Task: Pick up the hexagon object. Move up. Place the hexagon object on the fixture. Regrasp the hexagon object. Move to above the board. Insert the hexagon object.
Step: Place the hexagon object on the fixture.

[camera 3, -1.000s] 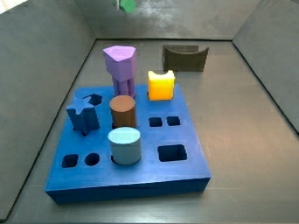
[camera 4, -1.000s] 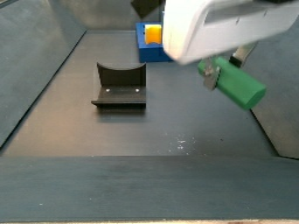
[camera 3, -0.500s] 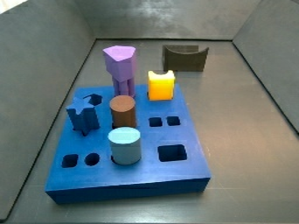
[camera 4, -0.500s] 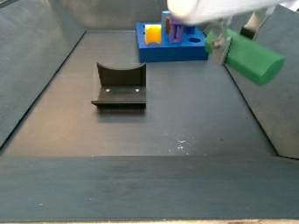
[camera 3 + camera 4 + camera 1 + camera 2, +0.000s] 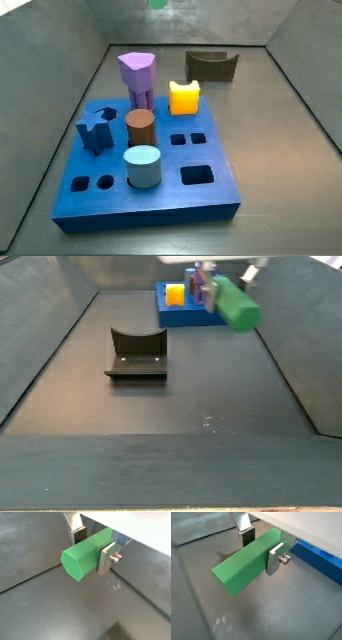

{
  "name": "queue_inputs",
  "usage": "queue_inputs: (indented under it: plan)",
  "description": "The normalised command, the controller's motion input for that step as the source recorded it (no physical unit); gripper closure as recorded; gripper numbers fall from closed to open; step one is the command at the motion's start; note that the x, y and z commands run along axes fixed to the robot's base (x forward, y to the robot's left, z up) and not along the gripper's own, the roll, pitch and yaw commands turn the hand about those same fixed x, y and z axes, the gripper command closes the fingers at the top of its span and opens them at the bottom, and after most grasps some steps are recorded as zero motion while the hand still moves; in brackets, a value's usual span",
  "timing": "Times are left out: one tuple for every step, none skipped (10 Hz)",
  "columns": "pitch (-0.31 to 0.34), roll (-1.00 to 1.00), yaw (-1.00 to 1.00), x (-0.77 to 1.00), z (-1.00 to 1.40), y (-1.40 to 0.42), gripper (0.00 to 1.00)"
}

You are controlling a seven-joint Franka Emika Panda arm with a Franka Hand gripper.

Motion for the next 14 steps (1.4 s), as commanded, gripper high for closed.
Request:
queue_inputs:
  plan:
    - [-0.047,-0.06,-0.56,1.0,-0.13,-0.51,1.0]
    - [-0.028,-0.07,-0.37,1.0,-0.13,-0.47,1.0]
    - [-0.013,-0.07,-0.21,1.0,-0.12,-0.41,1.0]
    - [-0.007,-0.07,-0.14,1.0,-0.11,-0.37,1.0]
    - [0.002,-0.07,-0.06,1.0,-0.1,-0.32,1.0]
    - [0.008,-0.06,-0.04,1.0,-0.1,-0.3,1.0]
    - [0.02,-0.06,-0.01,1.0,-0.09,-0.25,1.0]
    - [0.03,-0.05,0.01,1.0,-0.08,-0.22,1.0]
    - [0.042,-0.05,0.01,1.0,-0.07,-0.18,1.0]
    - [-0.038,-1.0,0.0,1.0,0.39,0.11,1.0]
    - [-0.028,-1.0,-0.01,0.94,0.42,0.17,1.0]
    - [-0.003,-1.0,-0.02,0.79,0.29,0.15,1.0]
    - [0.014,-1.0,-0.02,0.65,0.11,0.08,1.0]
    - [0.027,-1.0,-0.03,0.58,0.05,0.07,1.0]
